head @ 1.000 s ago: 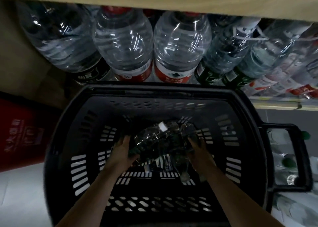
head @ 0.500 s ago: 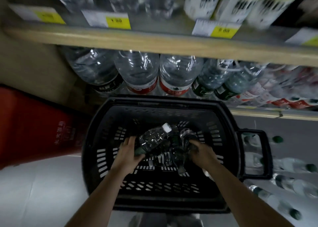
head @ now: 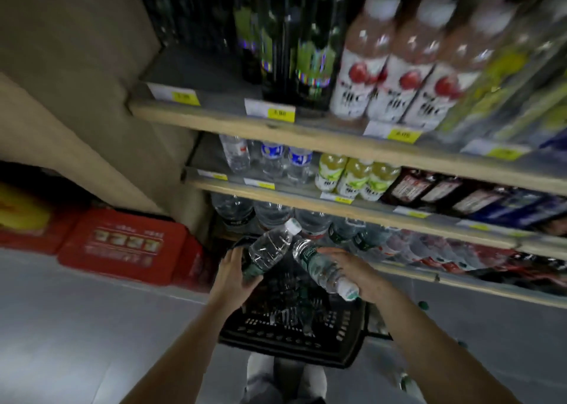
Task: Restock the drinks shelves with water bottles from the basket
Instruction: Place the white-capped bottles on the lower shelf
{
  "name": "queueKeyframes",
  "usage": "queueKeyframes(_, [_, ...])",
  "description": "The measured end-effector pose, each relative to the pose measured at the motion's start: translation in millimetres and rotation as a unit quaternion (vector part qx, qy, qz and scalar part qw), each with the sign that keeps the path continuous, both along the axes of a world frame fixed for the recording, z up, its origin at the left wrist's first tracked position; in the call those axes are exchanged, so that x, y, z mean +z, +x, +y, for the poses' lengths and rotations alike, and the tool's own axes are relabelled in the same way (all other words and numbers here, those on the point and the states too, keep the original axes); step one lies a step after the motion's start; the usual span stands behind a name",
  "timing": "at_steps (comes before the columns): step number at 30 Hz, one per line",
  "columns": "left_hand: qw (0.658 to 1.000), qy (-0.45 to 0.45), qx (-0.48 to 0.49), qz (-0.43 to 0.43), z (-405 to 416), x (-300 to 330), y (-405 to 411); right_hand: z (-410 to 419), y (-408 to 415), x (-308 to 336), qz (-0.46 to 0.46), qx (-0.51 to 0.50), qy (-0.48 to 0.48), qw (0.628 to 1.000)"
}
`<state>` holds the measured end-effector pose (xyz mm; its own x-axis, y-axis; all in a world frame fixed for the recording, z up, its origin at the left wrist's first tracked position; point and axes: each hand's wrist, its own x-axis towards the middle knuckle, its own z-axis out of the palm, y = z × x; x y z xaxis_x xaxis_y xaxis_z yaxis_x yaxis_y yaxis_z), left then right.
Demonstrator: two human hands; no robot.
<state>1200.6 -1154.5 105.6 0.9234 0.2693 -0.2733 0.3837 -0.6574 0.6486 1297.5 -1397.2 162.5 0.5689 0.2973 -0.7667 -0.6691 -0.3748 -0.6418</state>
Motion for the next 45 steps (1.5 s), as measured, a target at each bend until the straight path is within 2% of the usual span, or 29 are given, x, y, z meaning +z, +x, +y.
queueKeyframes(7, [0.993, -0.005, 0.056, -0.105, 5.0, 93.5, 11.1, 16.5, 15.0, 102.3, -0.044, 0.028, 0.03, 0.998])
queueKeyframes(11, [0.983, -0.008, 0.084, -0.164, 10.5, 145.5, 9.2, 26.5, 21.3, 160.3, -0.008, 0.035, 0.039, 0.999])
queueKeyframes(13, [0.976, -0.01, 0.091, -0.196, 15.9, 169.5, 10.1, 31.6, 21.7, 187.8, -0.024, 0.044, 0.043, 0.998])
queueKeyframes(21, [0.945, -0.003, 0.124, -0.303, 47.5, 254.6, 33.0, 58.1, 41.7, 271.5, -0.041, 0.006, 0.101, 0.994])
queueKeyframes(25, [0.934, 0.005, 0.114, -0.339, 70.8, 272.7, 53.0, 78.2, 50.6, 281.3, -0.047, 0.001, 0.125, 0.991])
queueKeyframes(31, [0.942, 0.034, 0.047, -0.331, 127.6, 277.8, 107.7, 110.9, 60.5, 275.4, -0.069, -0.06, 0.153, 0.984])
queueKeyframes(36, [0.95, -0.006, -0.034, -0.312, 163.3, 270.3, 169.1, 141.1, 69.7, 264.0, -0.072, -0.128, 0.169, 0.975])
queueKeyframes(45, [0.943, -0.035, -0.049, -0.328, 189.2, 237.4, 221.7, 165.3, 72.3, 243.1, -0.066, -0.165, 0.197, 0.964])
